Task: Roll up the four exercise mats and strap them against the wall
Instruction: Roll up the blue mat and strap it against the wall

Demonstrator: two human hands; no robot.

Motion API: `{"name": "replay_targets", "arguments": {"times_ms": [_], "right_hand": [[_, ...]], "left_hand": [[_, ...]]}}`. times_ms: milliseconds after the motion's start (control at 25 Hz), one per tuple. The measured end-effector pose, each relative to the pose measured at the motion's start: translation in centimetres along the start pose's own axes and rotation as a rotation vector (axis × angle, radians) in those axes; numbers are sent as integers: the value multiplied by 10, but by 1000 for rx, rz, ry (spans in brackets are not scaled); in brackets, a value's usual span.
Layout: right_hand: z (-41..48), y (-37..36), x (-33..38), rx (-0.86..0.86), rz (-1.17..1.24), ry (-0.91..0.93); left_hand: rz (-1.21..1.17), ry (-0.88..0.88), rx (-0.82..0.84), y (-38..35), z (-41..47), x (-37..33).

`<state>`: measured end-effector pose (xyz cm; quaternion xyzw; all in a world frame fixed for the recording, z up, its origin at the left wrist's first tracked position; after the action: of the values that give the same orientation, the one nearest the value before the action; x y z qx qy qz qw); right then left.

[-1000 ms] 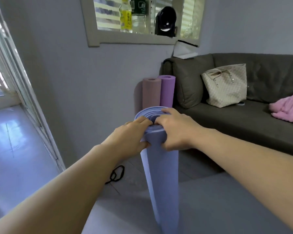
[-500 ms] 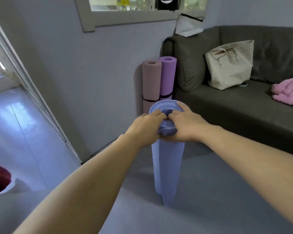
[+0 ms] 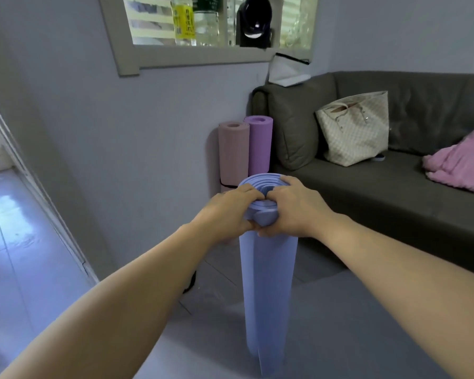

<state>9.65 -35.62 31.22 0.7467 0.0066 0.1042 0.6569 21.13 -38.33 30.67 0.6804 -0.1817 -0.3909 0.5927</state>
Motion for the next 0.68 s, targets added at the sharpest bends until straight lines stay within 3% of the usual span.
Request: {"name": "replay_targets", "arguments": {"times_ms": [80, 240, 480, 680], "right_hand": [[42, 11, -2, 62, -128, -1], [143, 16, 16, 334, -351, 79], [229, -120, 36, 694, -406, 214], [261, -199, 44, 786, -379, 238]], "left_hand": [[-43, -10, 6, 13, 23, 30], [-380, 73, 21, 6, 59, 113], [-721, 288, 221, -126, 58, 210], [-816, 336, 229, -200, 44, 260]]}}
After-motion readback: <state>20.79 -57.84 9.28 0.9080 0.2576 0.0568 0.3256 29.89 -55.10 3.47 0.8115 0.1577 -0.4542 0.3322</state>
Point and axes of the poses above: each hand's wrist, its own z-axis towards the middle knuckle, its own y-axis out of the back of the hand, x = y × z, the point moved 6 cm from there along z, towards the middle knuckle, and after that the axes turned 14 degrees about x, right-handed, at the moved point
